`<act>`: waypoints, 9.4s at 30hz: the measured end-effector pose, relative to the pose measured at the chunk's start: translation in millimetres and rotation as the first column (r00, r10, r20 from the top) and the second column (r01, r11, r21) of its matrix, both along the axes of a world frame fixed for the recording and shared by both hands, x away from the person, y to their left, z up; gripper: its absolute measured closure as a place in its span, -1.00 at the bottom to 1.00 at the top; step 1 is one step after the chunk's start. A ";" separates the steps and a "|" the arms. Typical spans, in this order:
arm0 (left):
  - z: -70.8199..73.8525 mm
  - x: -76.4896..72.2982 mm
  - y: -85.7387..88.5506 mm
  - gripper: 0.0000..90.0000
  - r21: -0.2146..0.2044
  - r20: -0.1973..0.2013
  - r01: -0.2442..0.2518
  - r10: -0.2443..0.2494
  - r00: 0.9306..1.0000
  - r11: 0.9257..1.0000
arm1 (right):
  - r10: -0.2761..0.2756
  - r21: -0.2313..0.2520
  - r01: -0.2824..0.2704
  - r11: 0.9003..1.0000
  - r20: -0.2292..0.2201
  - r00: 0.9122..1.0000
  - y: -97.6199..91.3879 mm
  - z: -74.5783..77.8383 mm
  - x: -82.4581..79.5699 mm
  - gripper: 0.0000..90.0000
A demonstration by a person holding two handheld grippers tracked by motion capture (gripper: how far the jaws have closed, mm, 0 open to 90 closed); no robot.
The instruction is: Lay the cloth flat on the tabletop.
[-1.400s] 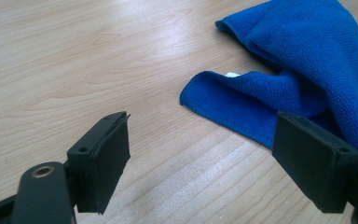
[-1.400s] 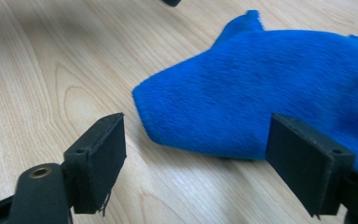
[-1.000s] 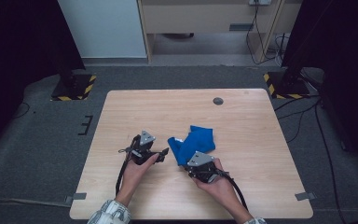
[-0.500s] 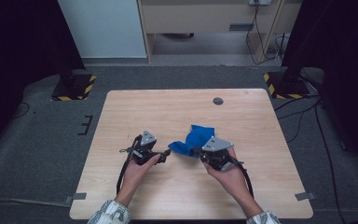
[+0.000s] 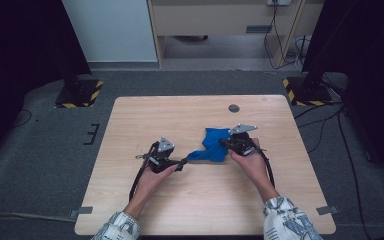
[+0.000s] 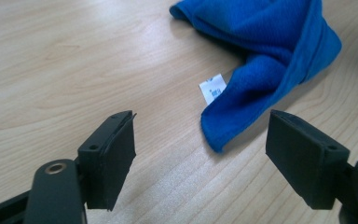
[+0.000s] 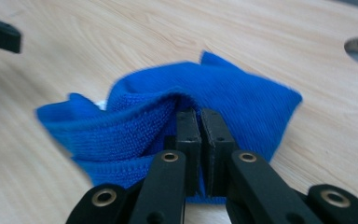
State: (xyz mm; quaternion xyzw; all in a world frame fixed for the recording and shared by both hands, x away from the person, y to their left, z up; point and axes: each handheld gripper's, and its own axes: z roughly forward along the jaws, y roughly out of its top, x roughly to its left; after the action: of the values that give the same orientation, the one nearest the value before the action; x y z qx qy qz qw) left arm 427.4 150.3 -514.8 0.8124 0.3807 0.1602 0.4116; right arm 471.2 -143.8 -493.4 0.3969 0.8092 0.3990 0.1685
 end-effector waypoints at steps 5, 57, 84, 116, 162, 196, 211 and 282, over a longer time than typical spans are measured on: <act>-4.3 0.9 -7.2 -0.51 0.005 -0.001 0.021 -0.021 1.000 1.000 | -0.012 -0.039 0.011 0.999 -0.043 0.999 -0.6 -16.3 11.4 0.91; -9.7 -33.8 -36.1 0.75 0.058 -0.087 0.289 -0.283 0.955 0.956 | 0.085 -0.009 -0.084 0.996 0.037 0.996 -10.3 -16.7 -100.0 0.01; 59.9 -44.8 -9.7 0.94 -0.083 0.032 0.252 -0.250 0.968 0.964 | 0.155 -0.002 -0.155 0.988 0.067 0.986 -33.2 56.7 -107.7 0.87; 64.5 -24.1 -19.0 0.94 -0.165 0.030 0.123 -0.120 0.992 0.979 | 0.183 0.099 -0.195 0.976 0.115 0.976 24.2 -3.5 -123.2 -0.30; 18.0 29.6 -48.5 0.30 -0.065 -0.105 0.103 -0.109 0.988 0.993 | 0.036 -0.029 -0.039 0.999 -0.086 0.996 -57.2 -15.0 -24.9 0.10; 36.2 8.0 -17.5 -0.54 -0.133 0.032 0.074 -0.070 0.997 0.988 | -0.028 -0.037 0.027 0.999 -0.037 0.999 -38.9 -15.0 -92.9 0.21; 24.1 4.4 -26.9 -0.08 -0.056 0.031 0.152 -0.150 0.988 0.987 | -0.083 -0.061 0.080 0.995 -0.057 0.995 -64.1 -19.1 -90.6 0.89; 27.2 -7.8 -17.0 0.97 -0.165 0.039 0.184 -0.180 0.983 0.969 | -0.258 0.117 0.264 0.957 -0.063 0.964 -125.6 -22.3 -82.2 0.83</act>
State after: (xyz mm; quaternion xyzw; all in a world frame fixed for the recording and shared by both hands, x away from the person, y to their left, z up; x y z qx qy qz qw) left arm 419.7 133.3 -487.6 0.8043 0.3119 0.0989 0.4961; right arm 389.0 -269.4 -515.6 0.5192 0.7269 0.4136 0.1757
